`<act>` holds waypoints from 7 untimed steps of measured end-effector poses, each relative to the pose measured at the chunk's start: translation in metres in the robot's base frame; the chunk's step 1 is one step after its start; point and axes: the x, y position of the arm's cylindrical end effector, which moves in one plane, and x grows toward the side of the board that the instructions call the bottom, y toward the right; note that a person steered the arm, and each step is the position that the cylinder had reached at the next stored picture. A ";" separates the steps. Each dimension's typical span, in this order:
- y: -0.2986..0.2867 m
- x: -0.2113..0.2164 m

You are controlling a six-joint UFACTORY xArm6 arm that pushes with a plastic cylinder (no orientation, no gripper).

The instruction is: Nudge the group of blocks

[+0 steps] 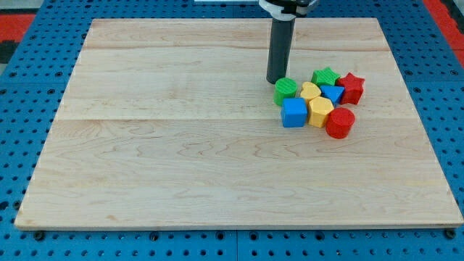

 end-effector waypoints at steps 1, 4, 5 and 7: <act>0.000 0.000; 0.015 -0.080; 0.014 -0.080; 0.013 -0.080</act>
